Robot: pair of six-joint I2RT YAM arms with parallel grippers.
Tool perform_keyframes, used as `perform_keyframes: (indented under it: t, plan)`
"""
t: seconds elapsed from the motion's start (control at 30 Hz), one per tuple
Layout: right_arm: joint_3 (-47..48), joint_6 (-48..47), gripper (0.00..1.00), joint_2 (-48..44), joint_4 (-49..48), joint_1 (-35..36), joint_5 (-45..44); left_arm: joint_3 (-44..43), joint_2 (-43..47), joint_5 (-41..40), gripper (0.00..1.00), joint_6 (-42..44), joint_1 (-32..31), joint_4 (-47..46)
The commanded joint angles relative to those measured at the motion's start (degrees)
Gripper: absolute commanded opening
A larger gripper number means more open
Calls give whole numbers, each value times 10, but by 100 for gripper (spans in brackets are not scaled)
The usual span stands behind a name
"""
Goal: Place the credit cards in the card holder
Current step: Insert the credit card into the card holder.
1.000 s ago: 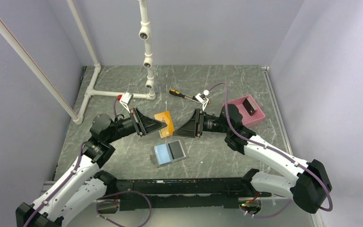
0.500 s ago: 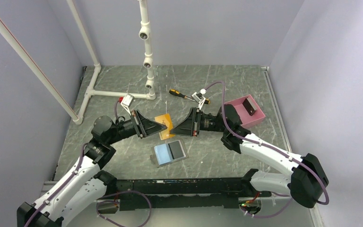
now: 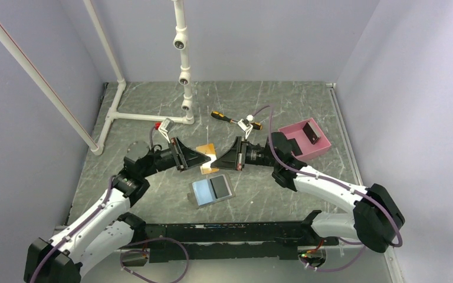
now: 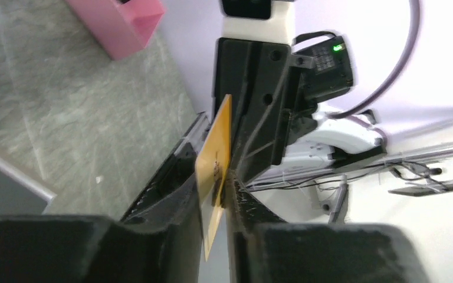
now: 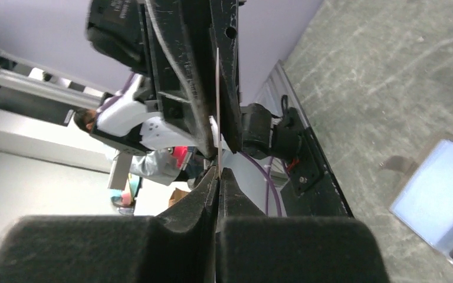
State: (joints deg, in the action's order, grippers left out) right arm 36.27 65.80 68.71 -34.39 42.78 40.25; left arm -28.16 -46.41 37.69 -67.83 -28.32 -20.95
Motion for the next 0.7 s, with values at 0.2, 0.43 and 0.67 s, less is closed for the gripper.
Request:
perform_keyframes:
  t: [0.2,0.43,0.67]
  plan:
    - [42,-251,0,63,338,-20,-40,-88,-28,-211,96,118,-3,558]
    - [37,-329,0,144,358,-33,64,-52,-84,-241,93,116,-3,560]
    - [43,-360,0,225,349,-67,133,-48,-198,-254,85,159,-14,497]
